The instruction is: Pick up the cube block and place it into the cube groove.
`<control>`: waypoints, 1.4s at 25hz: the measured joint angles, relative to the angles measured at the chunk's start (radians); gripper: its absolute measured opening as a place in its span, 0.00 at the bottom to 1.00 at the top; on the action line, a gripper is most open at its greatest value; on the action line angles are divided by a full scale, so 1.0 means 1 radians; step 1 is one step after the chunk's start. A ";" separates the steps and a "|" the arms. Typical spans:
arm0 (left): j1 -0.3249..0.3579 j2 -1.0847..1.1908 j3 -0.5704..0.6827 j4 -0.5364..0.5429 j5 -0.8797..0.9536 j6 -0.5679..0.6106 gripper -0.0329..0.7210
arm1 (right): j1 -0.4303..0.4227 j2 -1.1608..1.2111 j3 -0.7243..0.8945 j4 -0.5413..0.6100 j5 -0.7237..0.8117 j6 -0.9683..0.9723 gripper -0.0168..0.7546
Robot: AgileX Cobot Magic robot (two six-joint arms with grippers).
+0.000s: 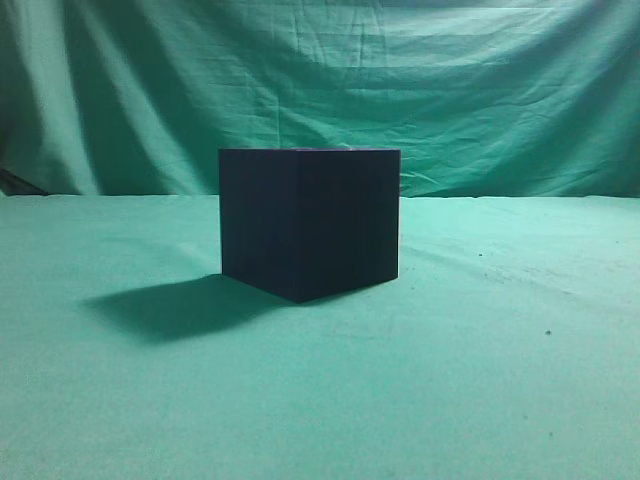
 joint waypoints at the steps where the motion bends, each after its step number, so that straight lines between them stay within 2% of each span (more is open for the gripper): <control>1: 0.000 0.000 0.000 0.000 0.000 0.000 0.04 | 0.000 -0.021 0.017 0.009 -0.008 0.000 0.02; 7: 0.000 0.000 0.000 0.000 0.000 0.000 0.04 | 0.000 -0.071 0.048 0.024 0.001 -0.060 0.02; 11: 0.000 0.000 0.000 0.000 0.000 0.000 0.04 | 0.000 -0.071 0.048 0.024 -0.041 -0.173 0.02; 16: 0.000 0.000 0.000 0.000 0.000 0.000 0.04 | -0.017 -0.086 0.067 0.022 -0.083 -0.193 0.02; 19: 0.000 0.000 0.000 0.000 0.000 0.000 0.04 | -0.111 -0.140 0.129 0.020 -0.170 -0.194 0.02; 27: 0.000 0.000 0.000 0.000 0.000 0.000 0.04 | -0.486 -0.385 0.457 0.020 -0.436 -0.196 0.02; 31: 0.000 0.000 0.000 0.000 0.000 0.000 0.04 | -0.617 -0.493 0.600 0.036 -0.522 -0.196 0.02; 35: 0.000 0.000 0.000 0.000 0.000 0.000 0.04 | -0.679 -0.558 0.714 0.056 -0.555 -0.196 0.02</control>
